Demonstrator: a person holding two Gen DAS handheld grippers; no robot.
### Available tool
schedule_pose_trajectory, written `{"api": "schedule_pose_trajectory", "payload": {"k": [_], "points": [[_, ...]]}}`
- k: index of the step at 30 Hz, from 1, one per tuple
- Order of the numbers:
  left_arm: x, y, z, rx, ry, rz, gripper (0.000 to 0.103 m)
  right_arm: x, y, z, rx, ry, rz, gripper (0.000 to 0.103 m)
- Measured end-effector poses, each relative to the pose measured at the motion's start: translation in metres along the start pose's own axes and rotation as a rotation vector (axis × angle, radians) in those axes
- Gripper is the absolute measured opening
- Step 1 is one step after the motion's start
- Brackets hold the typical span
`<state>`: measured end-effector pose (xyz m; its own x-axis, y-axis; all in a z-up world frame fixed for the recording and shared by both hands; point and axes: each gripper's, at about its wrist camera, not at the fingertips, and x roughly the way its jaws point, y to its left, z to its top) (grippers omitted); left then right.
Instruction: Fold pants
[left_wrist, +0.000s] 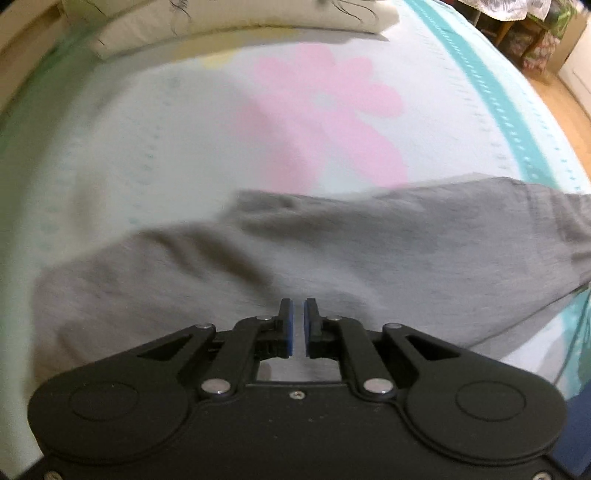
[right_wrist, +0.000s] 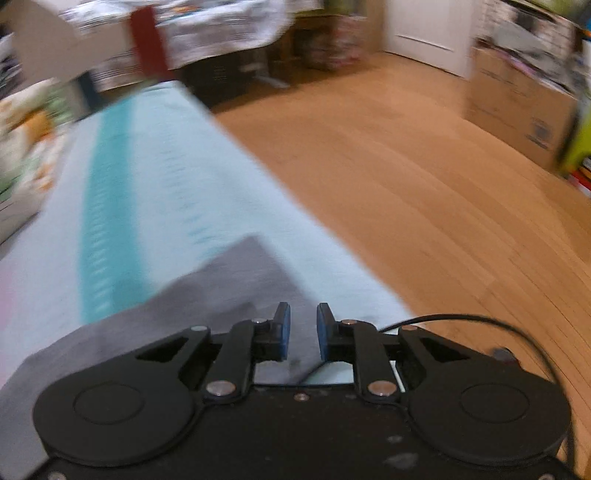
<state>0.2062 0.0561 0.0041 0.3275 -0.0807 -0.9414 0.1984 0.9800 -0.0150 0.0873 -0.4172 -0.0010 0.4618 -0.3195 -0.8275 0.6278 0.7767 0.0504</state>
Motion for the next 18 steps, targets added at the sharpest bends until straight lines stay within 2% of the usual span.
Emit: {"api": "schedule_pose_trajectory", "payload": {"k": [1, 3, 5, 8, 12, 14, 16, 18], "points": [[-0.003, 0.009, 0.001, 0.000, 0.004, 0.016, 0.016, -0.004, 0.013, -0.001, -0.032, 0.016, 0.053, 0.019], [-0.009, 0.032, 0.000, -0.007, 0.015, 0.038, 0.037, -0.012, 0.042, -0.008, -0.088, 0.066, 0.165, 0.019], [-0.014, 0.053, -0.007, -0.015, 0.003, 0.066, 0.038, -0.020, 0.075, -0.018, -0.144, 0.120, 0.278, 0.019], [-0.024, 0.085, -0.026, -0.030, -0.030, 0.110, 0.040, -0.033, 0.126, -0.042, -0.219, 0.168, 0.401, 0.020], [-0.027, 0.120, -0.059, -0.039, -0.056, 0.159, 0.055, -0.045, 0.188, -0.083, -0.370, 0.185, 0.483, 0.024], [-0.023, 0.130, -0.077, -0.024, -0.041, 0.165, 0.055, -0.049, 0.211, -0.105, -0.409, 0.217, 0.532, 0.025], [-0.019, 0.134, -0.096, 0.046, -0.049, 0.182, 0.055, -0.053, 0.231, -0.127, -0.475, 0.233, 0.584, 0.026], [-0.013, 0.133, -0.111, 0.127, -0.053, 0.199, 0.055, -0.063, 0.250, -0.152, -0.613, 0.216, 0.588, 0.027]]}}
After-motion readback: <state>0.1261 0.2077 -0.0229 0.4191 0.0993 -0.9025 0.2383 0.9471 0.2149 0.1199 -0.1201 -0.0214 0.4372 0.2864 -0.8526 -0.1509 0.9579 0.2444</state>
